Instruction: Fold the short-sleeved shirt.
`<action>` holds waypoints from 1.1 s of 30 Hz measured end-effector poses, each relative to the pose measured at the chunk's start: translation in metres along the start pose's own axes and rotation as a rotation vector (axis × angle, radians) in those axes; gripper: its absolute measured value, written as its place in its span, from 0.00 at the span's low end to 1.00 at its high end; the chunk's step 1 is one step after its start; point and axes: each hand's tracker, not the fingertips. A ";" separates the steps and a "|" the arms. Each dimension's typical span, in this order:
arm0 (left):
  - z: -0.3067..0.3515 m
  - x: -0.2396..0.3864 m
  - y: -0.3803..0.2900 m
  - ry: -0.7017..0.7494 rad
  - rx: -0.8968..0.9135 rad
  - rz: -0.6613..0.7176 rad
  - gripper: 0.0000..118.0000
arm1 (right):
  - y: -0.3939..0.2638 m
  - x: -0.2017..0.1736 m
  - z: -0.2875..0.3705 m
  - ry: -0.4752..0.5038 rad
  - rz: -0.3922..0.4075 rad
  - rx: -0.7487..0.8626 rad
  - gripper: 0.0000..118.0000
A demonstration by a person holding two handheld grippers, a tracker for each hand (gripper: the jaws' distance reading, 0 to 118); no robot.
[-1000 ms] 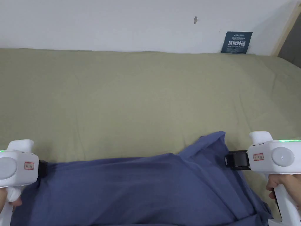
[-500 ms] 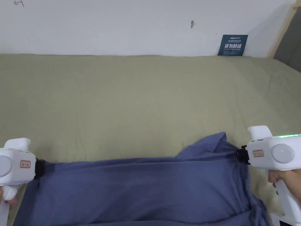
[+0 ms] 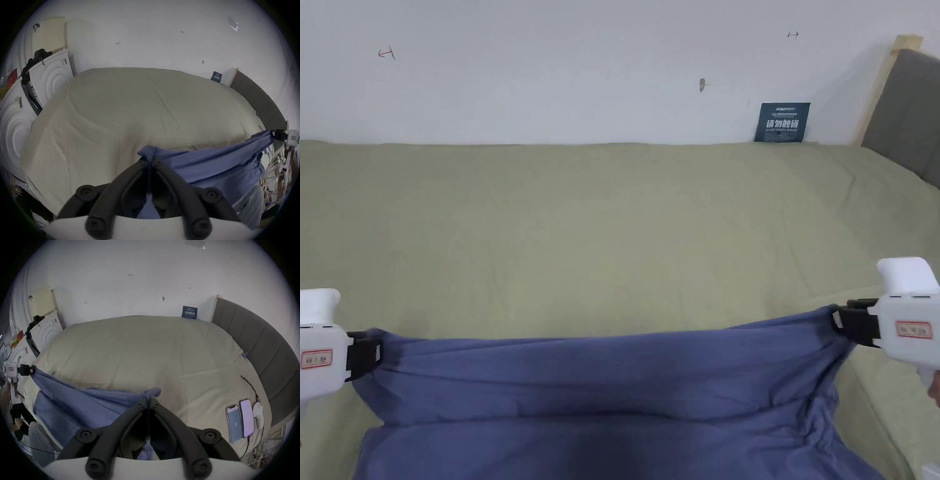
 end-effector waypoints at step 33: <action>0.062 0.032 -0.100 0.036 0.161 -0.015 0.61 | -0.095 -0.144 0.040 -0.028 -0.020 0.207 0.52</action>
